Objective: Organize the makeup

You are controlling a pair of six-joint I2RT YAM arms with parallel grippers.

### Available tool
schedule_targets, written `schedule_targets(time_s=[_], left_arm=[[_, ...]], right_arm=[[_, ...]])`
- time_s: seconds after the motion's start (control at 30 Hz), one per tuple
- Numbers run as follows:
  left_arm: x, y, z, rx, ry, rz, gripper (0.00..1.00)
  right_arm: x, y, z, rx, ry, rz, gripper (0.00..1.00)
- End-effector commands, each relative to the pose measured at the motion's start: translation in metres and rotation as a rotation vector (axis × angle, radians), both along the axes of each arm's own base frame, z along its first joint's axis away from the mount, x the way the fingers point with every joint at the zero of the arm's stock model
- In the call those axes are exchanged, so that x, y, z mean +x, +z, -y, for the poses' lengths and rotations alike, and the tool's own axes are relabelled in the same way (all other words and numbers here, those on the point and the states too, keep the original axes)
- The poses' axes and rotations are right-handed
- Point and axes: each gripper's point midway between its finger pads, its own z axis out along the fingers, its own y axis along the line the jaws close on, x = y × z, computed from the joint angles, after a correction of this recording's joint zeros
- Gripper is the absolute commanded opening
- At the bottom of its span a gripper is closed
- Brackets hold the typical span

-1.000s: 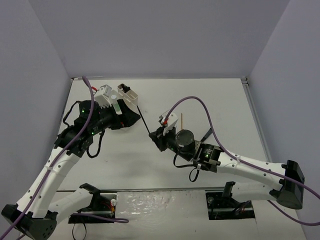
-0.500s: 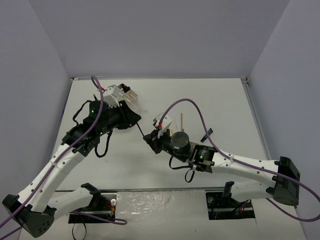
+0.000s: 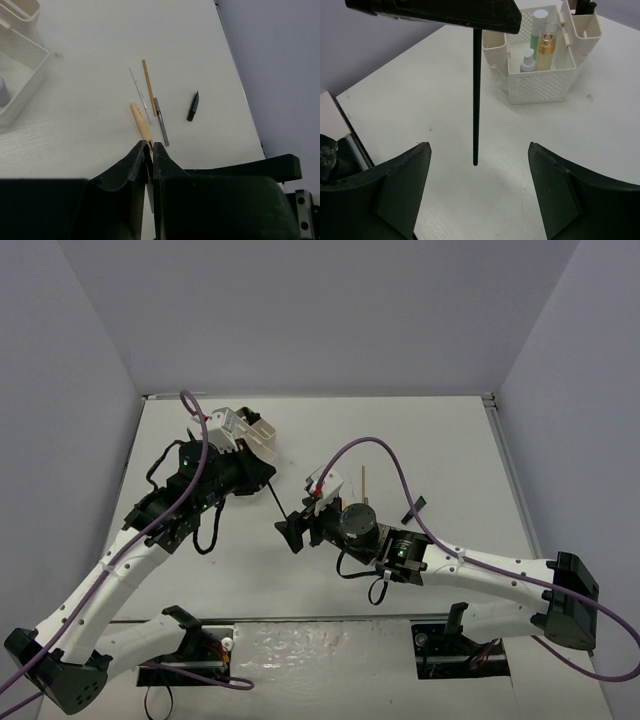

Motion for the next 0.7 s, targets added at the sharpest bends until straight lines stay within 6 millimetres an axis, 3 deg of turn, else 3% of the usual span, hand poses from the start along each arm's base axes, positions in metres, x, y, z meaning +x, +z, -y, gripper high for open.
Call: schedule_targets(time_s=[0.0, 0.13, 0.3, 0.4, 0.67], left_arm=[[0.025, 0.043, -0.033, 0.087, 0.157, 0.183, 0.00], [0.055, 0.048, -0.081, 0.232, 0.354, 0.252, 0.00], [0.099, 0.059, -0.147, 0.221, 0.573, 0.281, 0.00], [0.125, 0.054, -0.178, 0.241, 0.666, 0.292, 0.00], [0.187, 0.039, -0.216, 0.271, 0.761, 0.335, 0.00]], right_arm=[[0.013, 0.027, 0.011, 0.050, -0.105, 0.037, 0.89], [0.021, 0.017, 0.039, 0.012, -0.223, 0.023, 1.00], [0.024, 0.002, 0.076, -0.012, -0.328, 0.007, 1.00], [0.023, 0.001, 0.094, -0.006, -0.366, 0.004, 1.00], [0.022, -0.012, 0.126, -0.009, -0.412, -0.007, 1.00]])
